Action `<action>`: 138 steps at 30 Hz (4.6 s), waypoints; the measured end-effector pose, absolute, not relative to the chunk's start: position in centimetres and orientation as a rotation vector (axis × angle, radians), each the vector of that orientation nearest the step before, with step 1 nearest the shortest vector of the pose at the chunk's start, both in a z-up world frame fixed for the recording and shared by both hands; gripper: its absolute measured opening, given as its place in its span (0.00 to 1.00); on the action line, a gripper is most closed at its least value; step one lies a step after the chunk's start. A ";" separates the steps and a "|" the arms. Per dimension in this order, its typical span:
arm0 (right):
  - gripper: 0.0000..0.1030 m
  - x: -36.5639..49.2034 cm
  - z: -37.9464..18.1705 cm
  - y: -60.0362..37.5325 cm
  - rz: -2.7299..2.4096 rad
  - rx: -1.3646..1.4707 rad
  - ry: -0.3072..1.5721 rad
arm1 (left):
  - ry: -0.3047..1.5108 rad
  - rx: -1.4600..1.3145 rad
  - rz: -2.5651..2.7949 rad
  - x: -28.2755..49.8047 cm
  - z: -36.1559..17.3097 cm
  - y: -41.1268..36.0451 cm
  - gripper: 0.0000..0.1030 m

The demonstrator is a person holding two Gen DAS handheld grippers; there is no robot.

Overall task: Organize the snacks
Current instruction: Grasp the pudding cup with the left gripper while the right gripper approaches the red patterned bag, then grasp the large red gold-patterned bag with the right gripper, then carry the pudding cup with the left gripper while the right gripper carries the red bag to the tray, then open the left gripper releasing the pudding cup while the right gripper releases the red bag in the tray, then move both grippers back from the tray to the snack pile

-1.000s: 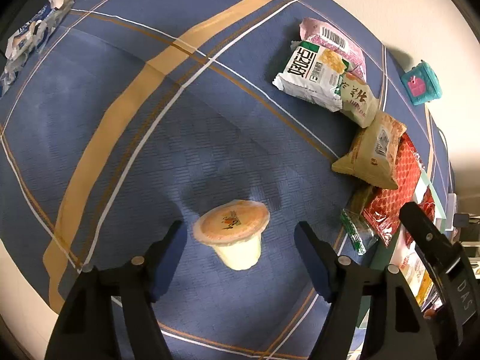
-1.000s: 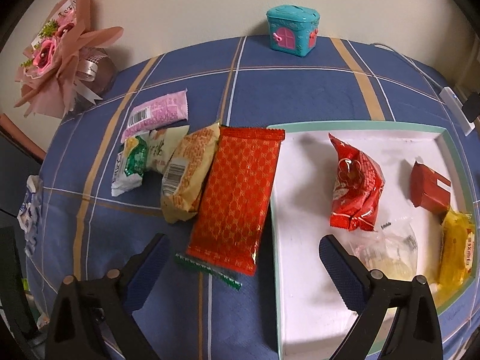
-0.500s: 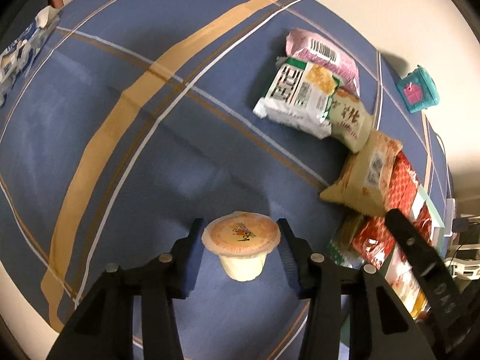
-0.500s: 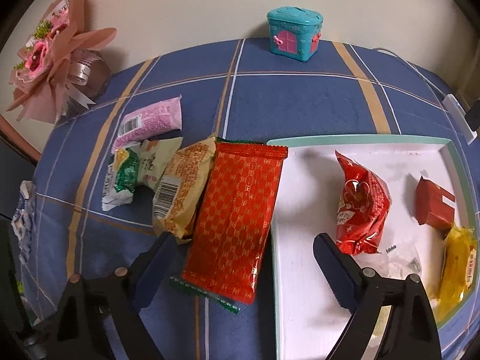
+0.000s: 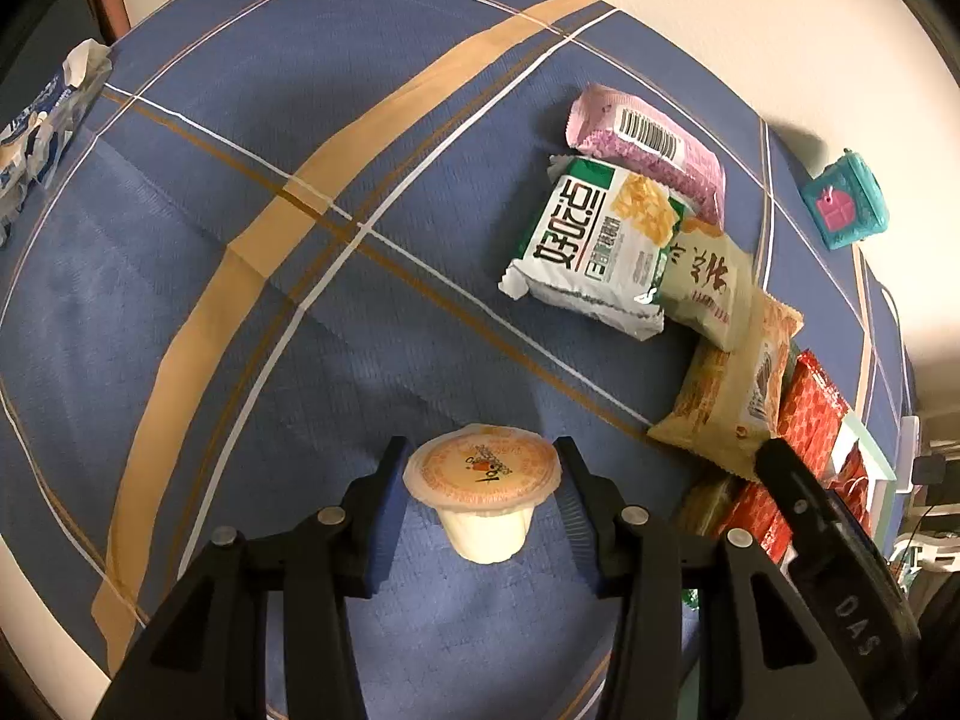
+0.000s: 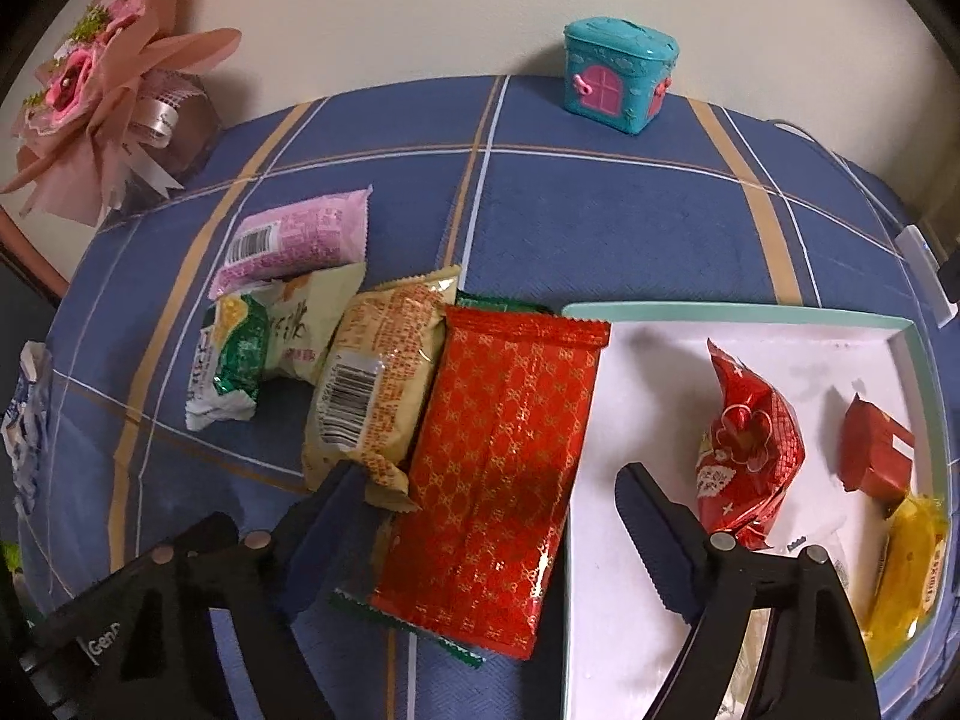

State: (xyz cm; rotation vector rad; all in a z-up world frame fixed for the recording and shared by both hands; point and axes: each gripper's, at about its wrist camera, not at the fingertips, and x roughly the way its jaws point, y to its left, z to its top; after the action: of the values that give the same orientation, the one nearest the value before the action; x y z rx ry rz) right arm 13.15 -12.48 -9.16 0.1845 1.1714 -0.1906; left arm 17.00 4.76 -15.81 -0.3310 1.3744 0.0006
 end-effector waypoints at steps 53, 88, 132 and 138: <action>0.47 12.1 -4.1 -15.0 -0.222 0.205 1.102 | 1.208 -0.349 -0.046 13.9 -5.6 5.0 0.47; 0.47 4.5 -0.9 -33.2 -0.440 0.413 1.044 | 1.270 -0.084 -0.337 9.3 -5.7 -12.8 0.47; 0.66 4.9 -0.7 -31.0 -0.438 0.298 1.101 | 1.284 -0.089 -0.374 9.7 -5.4 -12.8 0.69; 0.66 5.1 0.2 -31.4 -0.451 0.304 1.072 | 1.256 -0.091 -0.313 10.2 -4.8 -11.1 0.71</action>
State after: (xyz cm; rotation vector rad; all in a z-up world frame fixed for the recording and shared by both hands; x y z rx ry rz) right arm 5.09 -31.37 0.25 0.3035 1.0725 -0.4510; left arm 10.25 -11.08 -4.80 -0.0914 1.2561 -0.3128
